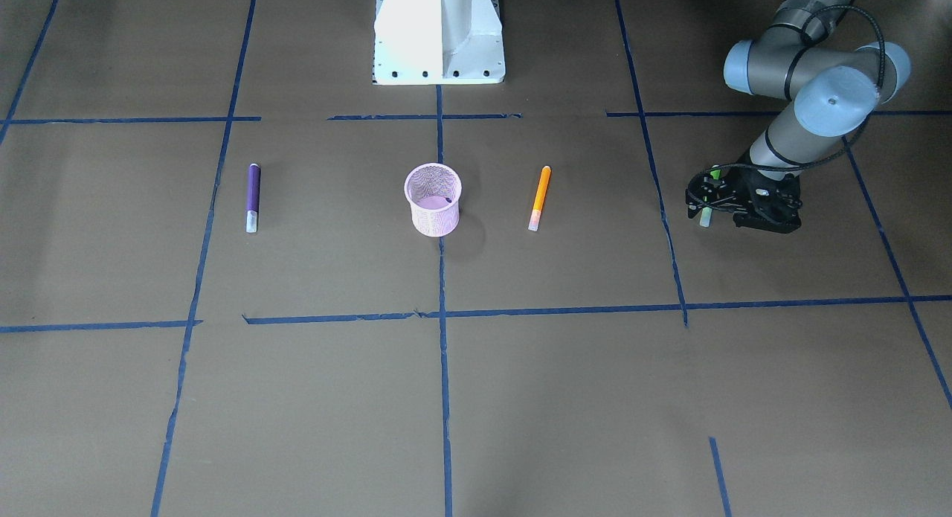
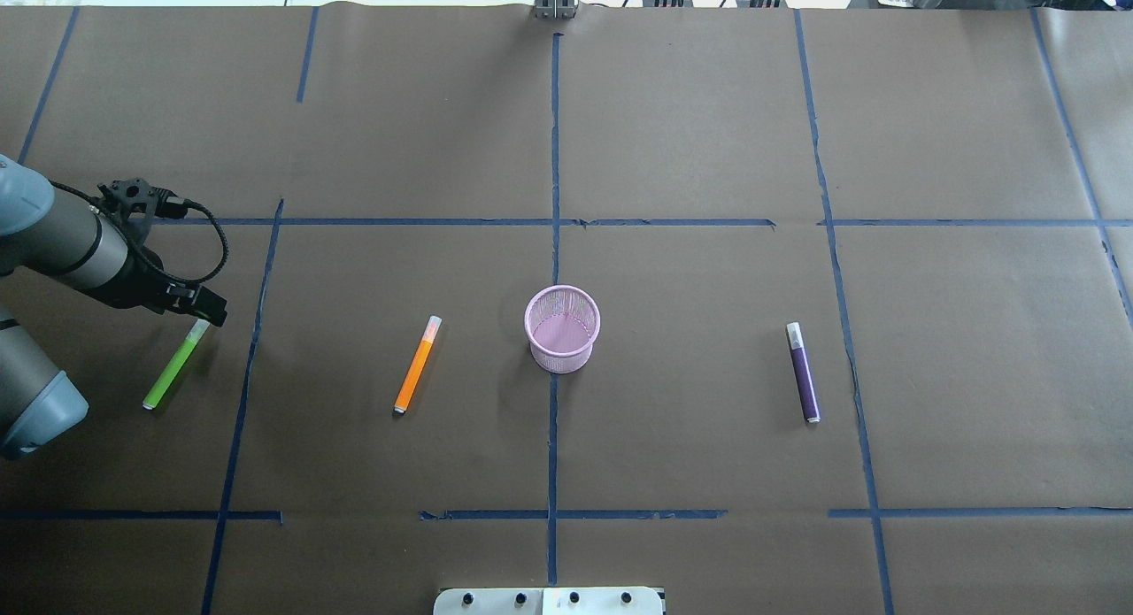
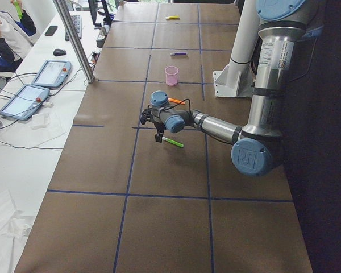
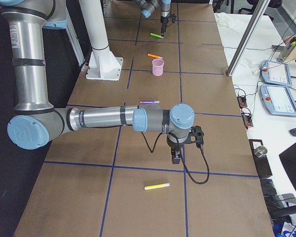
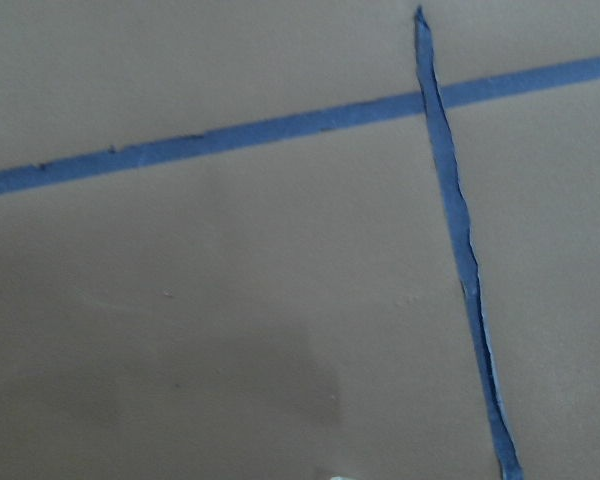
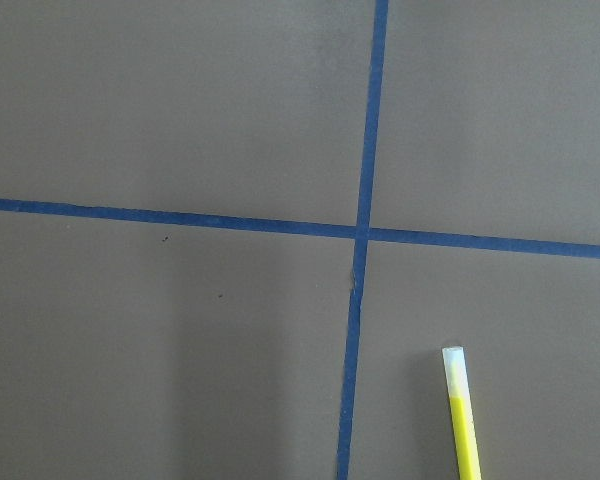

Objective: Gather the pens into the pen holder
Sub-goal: 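Lower the left gripper onto the lime-green marker and close on it, then lift the lime-green marker upright with the left gripper toward the pink cup, then lower the lime-green marker into the pink cup and open the left gripper, then withdraw the left gripper up and away from the pink cup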

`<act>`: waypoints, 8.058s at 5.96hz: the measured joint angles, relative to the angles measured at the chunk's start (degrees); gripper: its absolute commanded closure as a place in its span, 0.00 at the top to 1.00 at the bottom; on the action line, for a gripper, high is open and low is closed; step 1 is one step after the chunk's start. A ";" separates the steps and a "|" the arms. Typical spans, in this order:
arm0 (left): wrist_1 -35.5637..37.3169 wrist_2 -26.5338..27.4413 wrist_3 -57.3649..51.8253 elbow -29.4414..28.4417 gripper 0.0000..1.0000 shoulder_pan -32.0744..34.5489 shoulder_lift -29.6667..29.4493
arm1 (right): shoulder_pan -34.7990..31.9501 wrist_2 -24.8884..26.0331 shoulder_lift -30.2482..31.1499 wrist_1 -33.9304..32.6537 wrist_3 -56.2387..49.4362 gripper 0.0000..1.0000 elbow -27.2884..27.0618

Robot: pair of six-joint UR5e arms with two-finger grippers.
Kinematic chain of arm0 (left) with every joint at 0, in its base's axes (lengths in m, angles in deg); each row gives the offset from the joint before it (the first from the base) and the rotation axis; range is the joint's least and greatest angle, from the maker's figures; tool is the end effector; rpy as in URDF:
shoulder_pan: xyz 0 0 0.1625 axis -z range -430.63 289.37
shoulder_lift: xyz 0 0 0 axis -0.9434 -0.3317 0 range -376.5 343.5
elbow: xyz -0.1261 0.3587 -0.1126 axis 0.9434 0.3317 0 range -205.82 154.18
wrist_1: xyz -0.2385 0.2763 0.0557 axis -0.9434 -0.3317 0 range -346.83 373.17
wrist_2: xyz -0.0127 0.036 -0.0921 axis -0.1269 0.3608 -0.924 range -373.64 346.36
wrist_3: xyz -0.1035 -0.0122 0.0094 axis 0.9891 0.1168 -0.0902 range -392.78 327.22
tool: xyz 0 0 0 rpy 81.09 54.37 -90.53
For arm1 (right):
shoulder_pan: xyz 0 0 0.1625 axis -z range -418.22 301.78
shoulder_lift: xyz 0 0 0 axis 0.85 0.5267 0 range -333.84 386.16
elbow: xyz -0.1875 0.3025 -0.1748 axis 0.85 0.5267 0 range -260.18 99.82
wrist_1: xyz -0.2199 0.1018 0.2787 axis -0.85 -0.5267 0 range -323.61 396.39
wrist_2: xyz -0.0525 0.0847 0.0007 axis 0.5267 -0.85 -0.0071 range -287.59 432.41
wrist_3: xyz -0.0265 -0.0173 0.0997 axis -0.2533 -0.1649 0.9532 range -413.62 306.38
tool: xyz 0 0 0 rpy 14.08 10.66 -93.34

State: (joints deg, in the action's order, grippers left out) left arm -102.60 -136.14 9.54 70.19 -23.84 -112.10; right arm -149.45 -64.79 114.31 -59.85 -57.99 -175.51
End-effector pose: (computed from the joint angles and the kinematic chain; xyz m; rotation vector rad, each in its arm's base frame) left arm 0.2921 -0.4237 0.4975 0.0946 0.8324 0.1994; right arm 0.0664 -0.4539 0.5852 0.0558 -0.8221 -0.0584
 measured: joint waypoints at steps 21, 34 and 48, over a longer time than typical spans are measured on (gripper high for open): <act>0.68 1.21 -0.31 11.05 0.00 2.23 -4.63 | 0.00 0.04 -0.23 0.09 -0.03 1.00 1.61; -52.67 43.68 7.70 -7.66 0.00 -23.75 -25.49 | 0.62 -0.20 -0.01 0.00 -0.12 1.00 0.79; -55.92 40.78 11.30 -12.62 1.00 -21.91 -27.22 | 0.62 -1.83 0.51 0.11 -1.70 1.00 1.31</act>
State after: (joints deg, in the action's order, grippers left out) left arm -158.52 -95.37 20.83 57.57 -45.76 -139.32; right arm -148.83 -66.62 114.83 -59.74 -59.68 -174.19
